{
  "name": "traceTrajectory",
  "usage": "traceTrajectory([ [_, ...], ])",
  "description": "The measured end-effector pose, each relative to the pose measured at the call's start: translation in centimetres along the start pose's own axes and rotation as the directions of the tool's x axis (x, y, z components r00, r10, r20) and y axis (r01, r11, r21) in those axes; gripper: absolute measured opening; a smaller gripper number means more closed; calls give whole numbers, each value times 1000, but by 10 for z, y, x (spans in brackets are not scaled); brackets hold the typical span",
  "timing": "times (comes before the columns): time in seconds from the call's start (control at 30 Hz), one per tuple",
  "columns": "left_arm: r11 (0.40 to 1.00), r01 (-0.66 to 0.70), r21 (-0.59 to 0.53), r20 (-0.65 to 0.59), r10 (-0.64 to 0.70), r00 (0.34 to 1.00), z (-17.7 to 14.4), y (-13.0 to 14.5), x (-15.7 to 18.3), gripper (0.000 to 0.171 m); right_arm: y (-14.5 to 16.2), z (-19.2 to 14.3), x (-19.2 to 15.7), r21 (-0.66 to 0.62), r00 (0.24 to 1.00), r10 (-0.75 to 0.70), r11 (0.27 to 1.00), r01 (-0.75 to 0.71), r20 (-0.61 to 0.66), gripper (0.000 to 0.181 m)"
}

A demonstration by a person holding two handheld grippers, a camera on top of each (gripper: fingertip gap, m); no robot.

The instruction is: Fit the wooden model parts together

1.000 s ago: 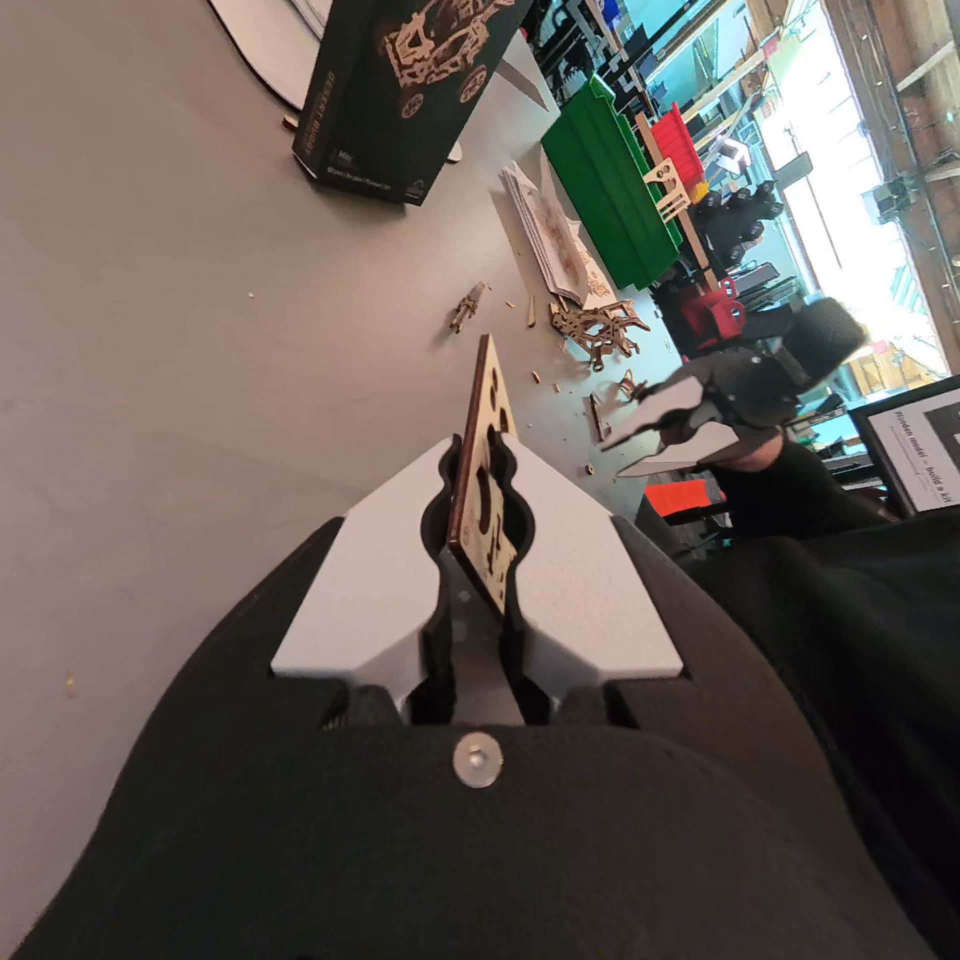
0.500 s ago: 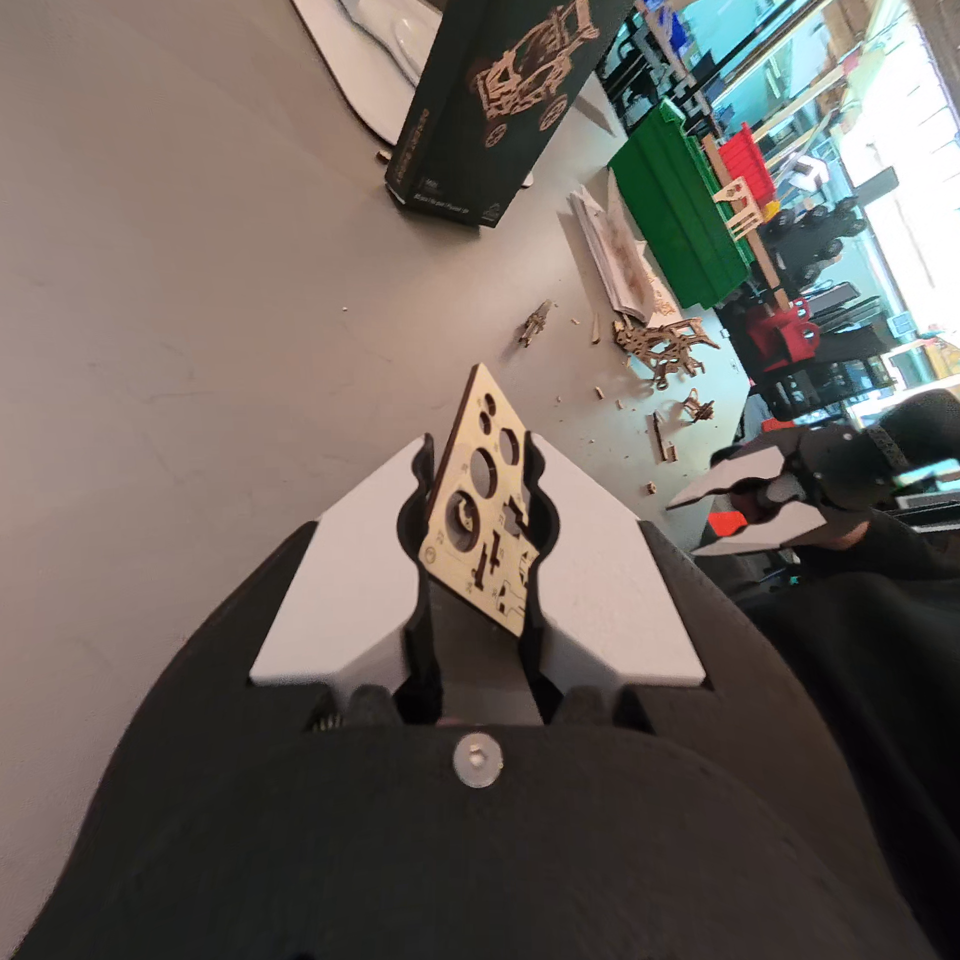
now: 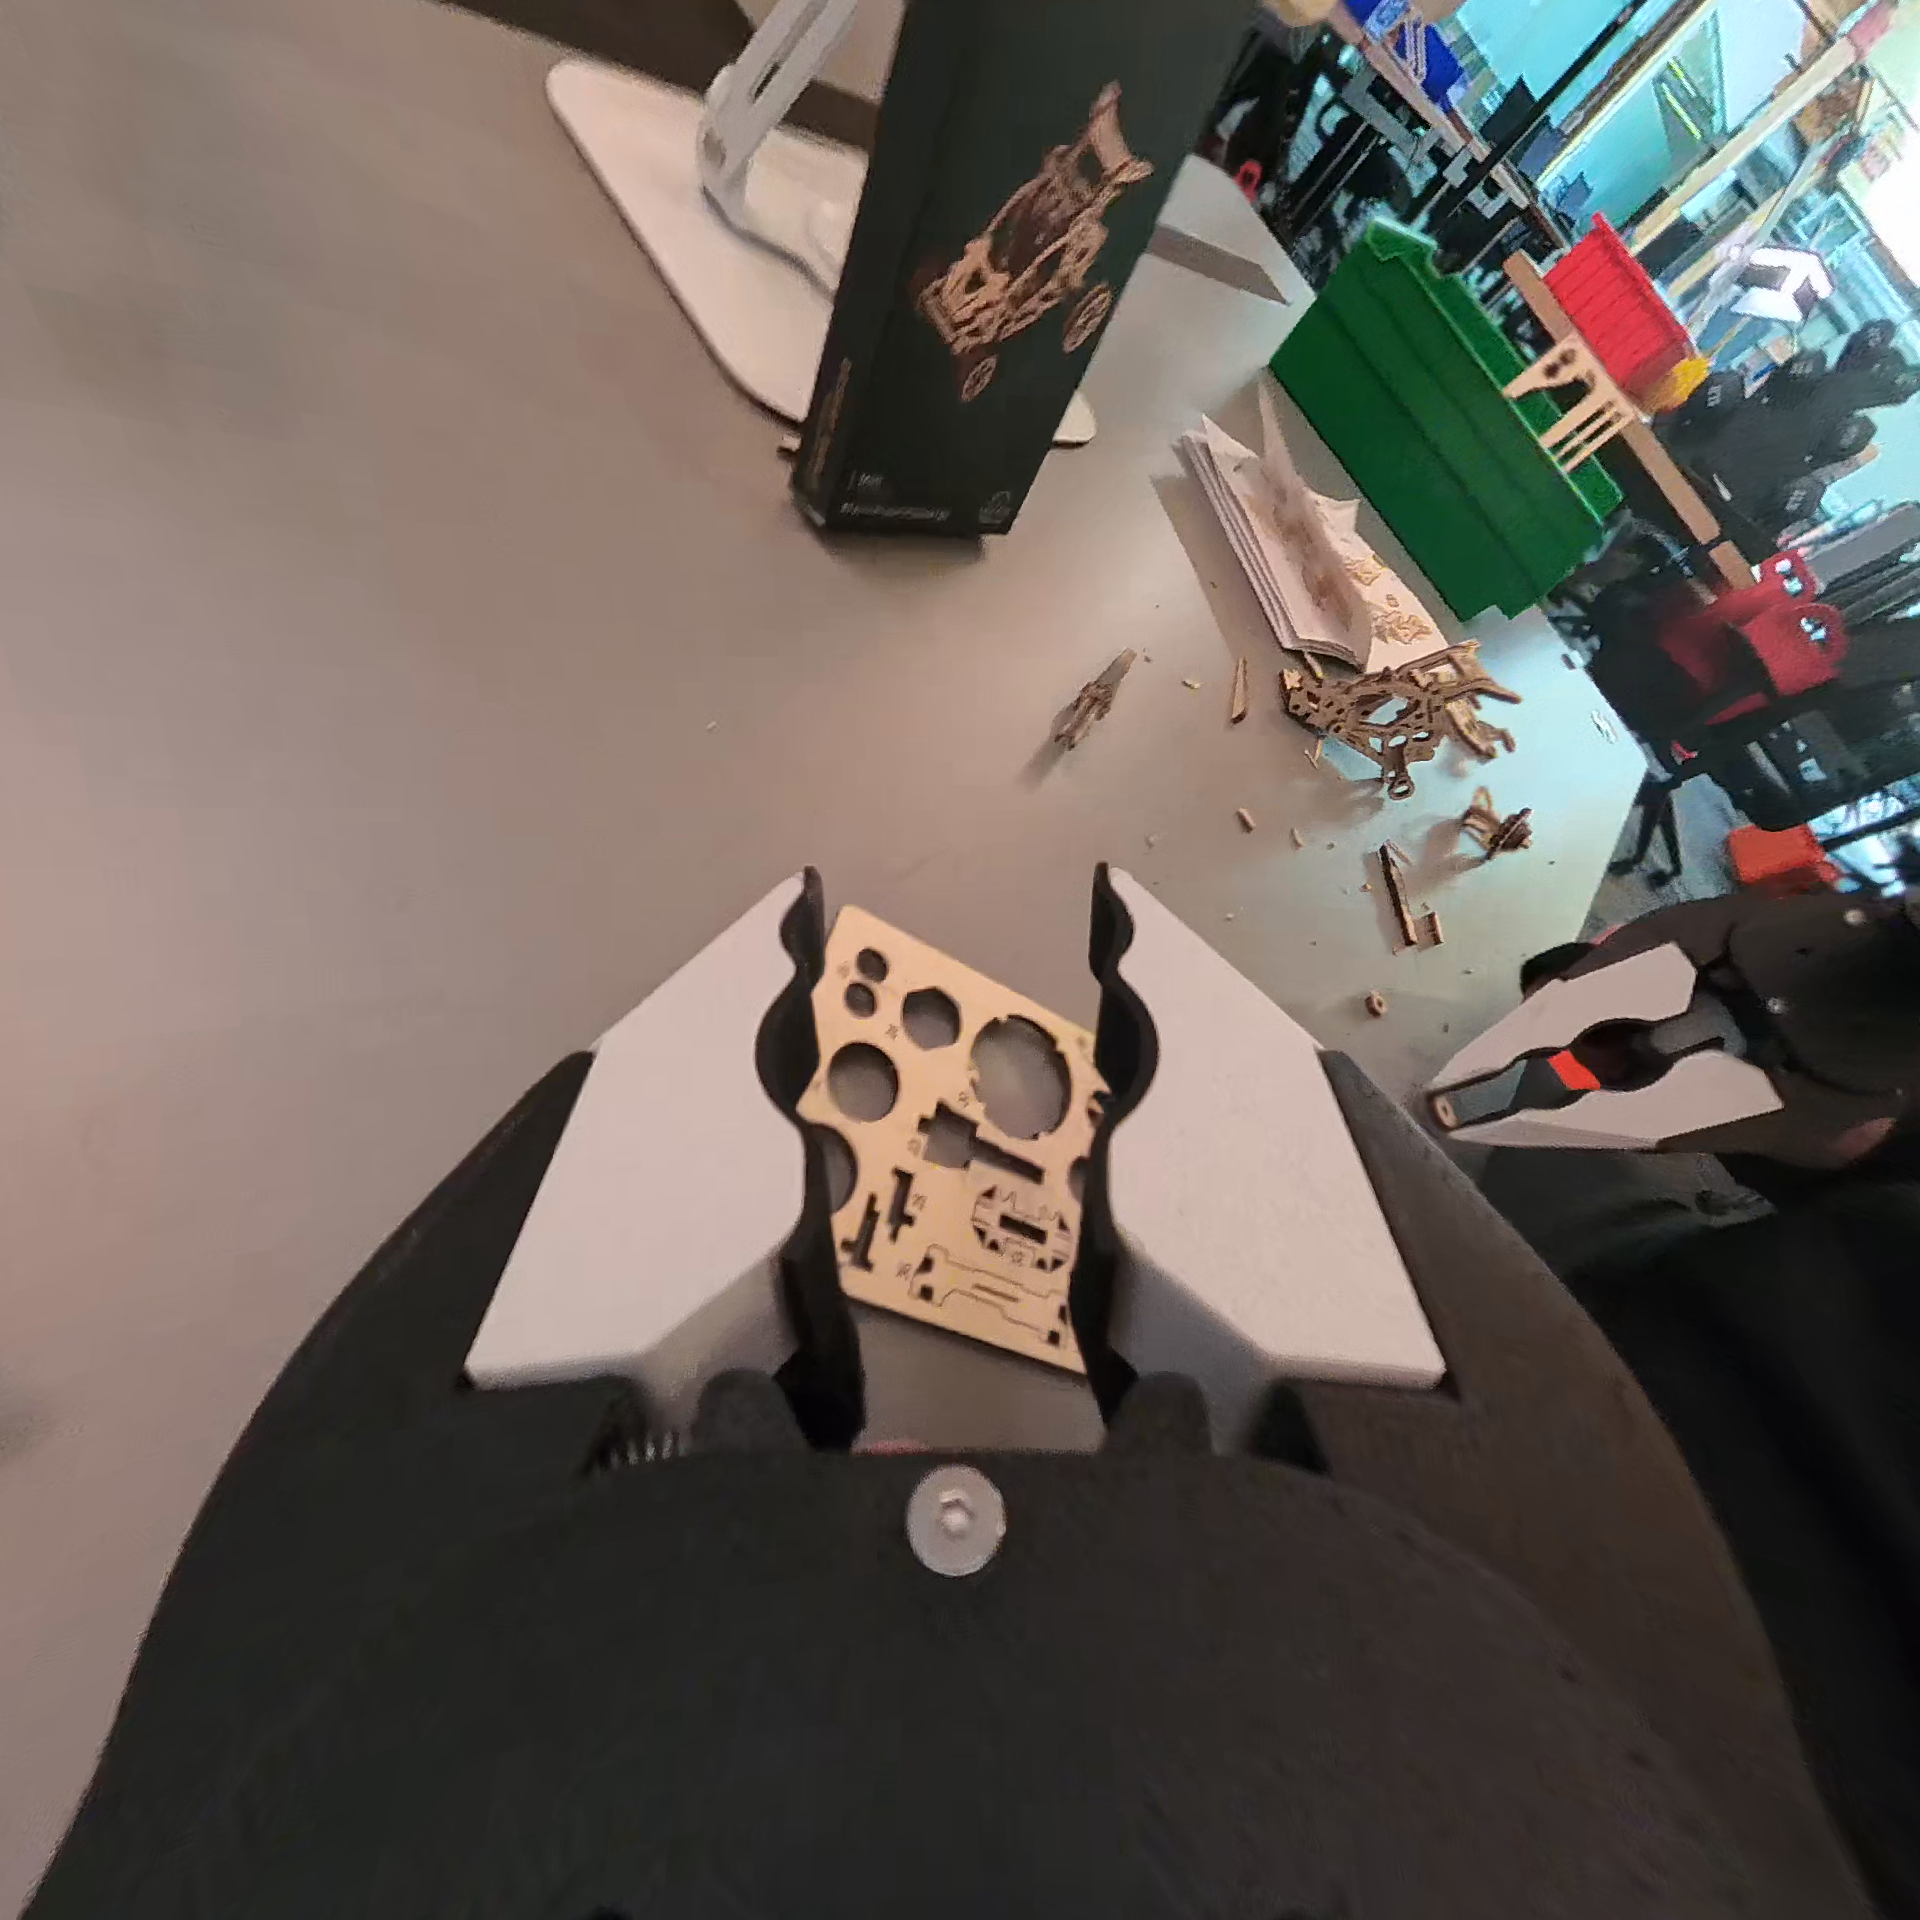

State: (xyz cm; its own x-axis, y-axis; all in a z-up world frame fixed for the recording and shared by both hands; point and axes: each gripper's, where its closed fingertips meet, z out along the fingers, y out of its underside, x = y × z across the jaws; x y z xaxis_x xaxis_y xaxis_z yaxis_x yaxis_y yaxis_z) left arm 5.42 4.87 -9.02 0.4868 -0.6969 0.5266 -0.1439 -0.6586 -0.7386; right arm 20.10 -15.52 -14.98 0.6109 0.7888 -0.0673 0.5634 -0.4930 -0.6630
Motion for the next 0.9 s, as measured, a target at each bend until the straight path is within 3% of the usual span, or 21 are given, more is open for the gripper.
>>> traceTrajectory([
  [0.2,981,-191,18,-56,192,980,18,-17,62,46,1,-78,54,150,978,124,984,-99,-169,10],
  [0.37,948,-318,-9,-197,310,930,55,-5,136,42,61,-157,105,186,898,242,965,-184,-367,10],
  [0.53,907,-419,-41,-421,365,831,113,24,234,38,113,-181,112,141,878,238,970,-196,-416,10],
  [0.63,798,-598,-70,-503,490,712,156,58,286,36,128,-187,114,147,877,245,968,-201,-414,10],
  [0.8,476,-873,-105,-503,732,459,228,101,322,37,140,-193,116,185,883,247,965,-187,-400,10],
  [0.83,440,-890,-123,-504,744,438,239,106,323,36,142,-192,116,195,886,250,963,-186,-390,10],
  [0.9,430,-891,-148,-498,746,443,258,112,327,33,142,-193,115,217,893,248,960,-175,-377,10],
])
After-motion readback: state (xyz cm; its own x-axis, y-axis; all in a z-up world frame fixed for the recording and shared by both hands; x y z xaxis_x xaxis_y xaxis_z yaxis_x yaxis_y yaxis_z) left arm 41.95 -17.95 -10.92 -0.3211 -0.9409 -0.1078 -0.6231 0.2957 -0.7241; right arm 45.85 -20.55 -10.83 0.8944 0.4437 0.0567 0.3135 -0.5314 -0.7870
